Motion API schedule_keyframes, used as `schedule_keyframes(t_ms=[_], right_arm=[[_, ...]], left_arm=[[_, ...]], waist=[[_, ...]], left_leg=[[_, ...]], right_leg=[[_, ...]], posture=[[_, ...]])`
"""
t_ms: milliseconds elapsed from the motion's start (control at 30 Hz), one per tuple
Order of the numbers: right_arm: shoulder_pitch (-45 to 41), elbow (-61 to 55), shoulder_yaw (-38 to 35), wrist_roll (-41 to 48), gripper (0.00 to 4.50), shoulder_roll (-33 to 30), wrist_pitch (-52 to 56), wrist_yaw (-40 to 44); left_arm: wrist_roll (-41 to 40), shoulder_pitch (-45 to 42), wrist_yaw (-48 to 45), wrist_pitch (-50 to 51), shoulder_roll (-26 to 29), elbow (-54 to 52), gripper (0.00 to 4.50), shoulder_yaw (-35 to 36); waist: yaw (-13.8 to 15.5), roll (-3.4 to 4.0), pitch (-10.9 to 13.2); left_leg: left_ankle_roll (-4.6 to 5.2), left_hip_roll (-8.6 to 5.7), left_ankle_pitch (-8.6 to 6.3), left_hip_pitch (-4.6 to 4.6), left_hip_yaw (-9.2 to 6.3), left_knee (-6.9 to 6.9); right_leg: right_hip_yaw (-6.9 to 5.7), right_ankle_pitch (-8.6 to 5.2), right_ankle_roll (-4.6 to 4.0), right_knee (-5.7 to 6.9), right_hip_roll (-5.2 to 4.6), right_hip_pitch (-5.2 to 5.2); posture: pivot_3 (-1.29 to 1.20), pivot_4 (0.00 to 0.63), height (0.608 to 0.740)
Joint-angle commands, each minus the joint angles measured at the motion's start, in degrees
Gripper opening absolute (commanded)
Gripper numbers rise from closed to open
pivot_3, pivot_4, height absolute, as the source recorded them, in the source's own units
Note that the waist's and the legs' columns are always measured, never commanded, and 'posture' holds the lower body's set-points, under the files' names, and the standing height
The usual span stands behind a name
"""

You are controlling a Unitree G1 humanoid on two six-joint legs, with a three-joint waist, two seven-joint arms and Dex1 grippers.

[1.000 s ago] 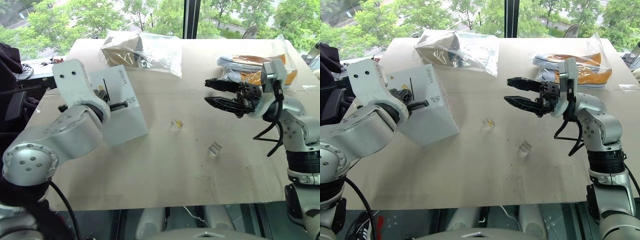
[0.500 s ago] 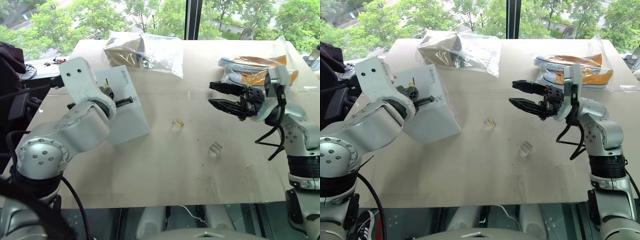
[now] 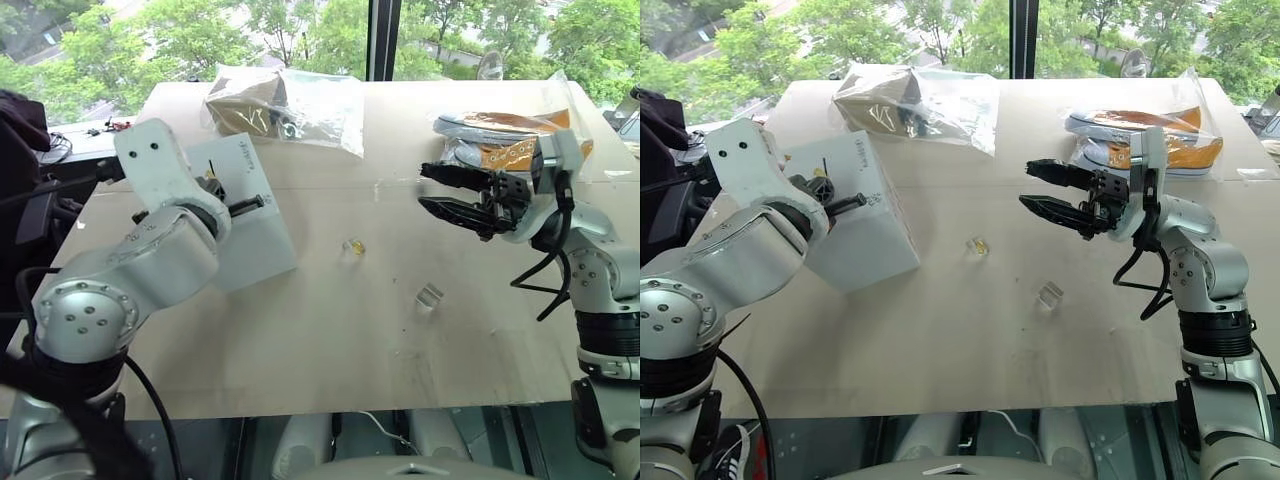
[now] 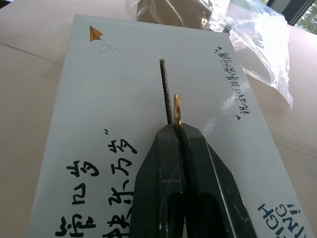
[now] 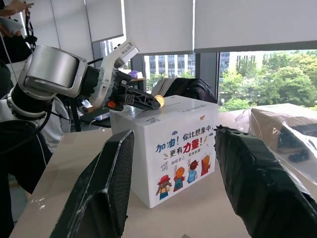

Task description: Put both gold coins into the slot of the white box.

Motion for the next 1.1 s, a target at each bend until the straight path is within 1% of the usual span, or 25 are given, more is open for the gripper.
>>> schedule_keyframes(t_ms=[33,433,567,667,700,733,767,800,833,900,1033,1100], right_arm=[[-0.17,-1.6,-1.62,0.5,2.76,0.02,-1.06,0.04],[-0.12,-2.01,-1.56,0.46,2.76,-0.03,-0.84,-0.65],[-0.35,-2.02,-1.46,0.41,2.76,0.05,-0.83,-0.82],[-0.45,-2.19,-1.42,0.42,2.81,0.13,-0.79,-1.0],[-0.43,-2.3,-1.4,0.42,2.81,0.17,-0.78,-1.08],[-0.4,-2.42,-1.38,0.44,2.81,0.21,-0.75,-1.18],[-0.37,-2.51,-1.38,0.45,2.81,0.23,-0.74,-1.24],[-0.35,-2.56,-1.39,0.46,2.81,0.24,-0.73,-1.3],[-0.34,-2.65,-1.39,0.46,2.81,0.24,-0.68,-1.38],[-0.28,-2.93,-1.49,0.6,2.81,0.17,-0.48,-1.58],[-0.13,-3.29,-1.6,0.76,2.81,0.07,-0.27,-1.94],[-0.05,-3.41,-1.62,0.86,2.81,0.13,-0.17,-2.17]], left_arm=[[-1.86,2.26,2.25,0.76,-0.38,1.41,0.0,-2.14],[-1.87,4.14,3.87,0.35,-0.18,1.43,0.0,-1.74],[-1.63,4.45,3.57,0.32,-0.63,1.57,0.0,-1.83],[-1.47,4.48,3.34,0.09,-1.47,1.66,0.77,-2.11],[-1.3,4.52,3.16,0.11,-1.71,1.74,1.18,-2.14],[-1.17,4.41,2.75,0.35,-1.89,1.94,1.48,-2.32],[-1.02,4.25,2.43,0.57,-2.09,2.11,2.03,-2.48],[-0.87,4.04,2.07,0.78,-2.26,2.27,2.17,-2.66],[-0.76,3.8,1.61,0.99,-2.46,2.44,2.75,-2.84],[-0.59,3.57,1.22,1.26,-2.84,2.64,3.53,-3.16],[0.02,3.84,0.87,1.83,-2.78,2.81,3.53,-2.66],[3.06,3.03,-1.46,1.98,-3.01,2.71,3.53,-1.77]], waist=[[-0.01,0.05,-0.03],[-0.12,0.34,-0.22],[-0.14,0.34,-0.22],[-0.14,0.34,-0.23],[-0.15,0.36,-0.24],[-0.18,0.4,-0.26],[-0.22,0.43,-0.28],[-0.26,0.48,-0.31],[-0.3,0.52,-0.35],[-0.41,0.63,-0.43],[-0.6,0.72,-0.48],[-0.6,0.73,-0.48]], left_leg=[[0.0,0.0,0.0,0.01,0.01,0.0],[0.0,0.0,0.0,0.12,0.13,-0.01],[0.01,0.01,0.0,0.4,0.27,-0.06],[0.01,0.03,-0.01,0.65,0.31,-0.08],[0.02,0.03,-0.01,0.71,0.33,-0.08],[0.02,0.04,-0.01,0.76,0.35,-0.08],[0.02,0.04,-0.01,0.79,0.38,-0.08],[0.03,0.05,-0.01,0.8,0.41,-0.08],[0.03,0.06,-0.01,0.81,0.43,-0.08],[0.03,0.08,-0.01,0.84,0.47,-0.08],[0.03,0.1,-0.01,0.9,0.55,-0.08],[0.04,0.1,-0.02,0.9,0.54,-0.08]], right_leg=[[0.0,0.0,0.0,0.0,0.0,0.0],[0.02,0.0,0.0,0.08,0.03,0.01],[0.12,-0.01,-0.01,0.2,0.05,0.16],[0.14,-0.02,-0.02,0.2,0.08,0.38],[0.15,-0.02,-0.02,0.2,0.08,0.43],[0.17,-0.02,-0.02,0.2,0.09,0.48],[0.19,-0.02,-0.02,0.2,0.1,0.49],[0.23,-0.02,-0.02,0.2,0.12,0.49],[0.25,-0.02,-0.02,0.2,0.14,0.49],[0.3,-0.02,-0.02,0.21,0.17,0.49],[0.38,-0.03,-0.02,0.3,0.21,0.49],[0.37,-0.03,-0.02,0.3,0.21,0.49]], posture=[[0.0,0.15,0.74],[0.0,0.15,0.74],[0.0,0.15,0.74],[0.0,0.15,0.74],[0.0,0.15,0.74],[0.0,0.15,0.74],[0.0,0.15,0.74],[0.0,0.15,0.74],[0.0,0.15,0.74],[0.0,0.15,0.74],[0.0,0.15,0.74],[0.0,0.15,0.74]])
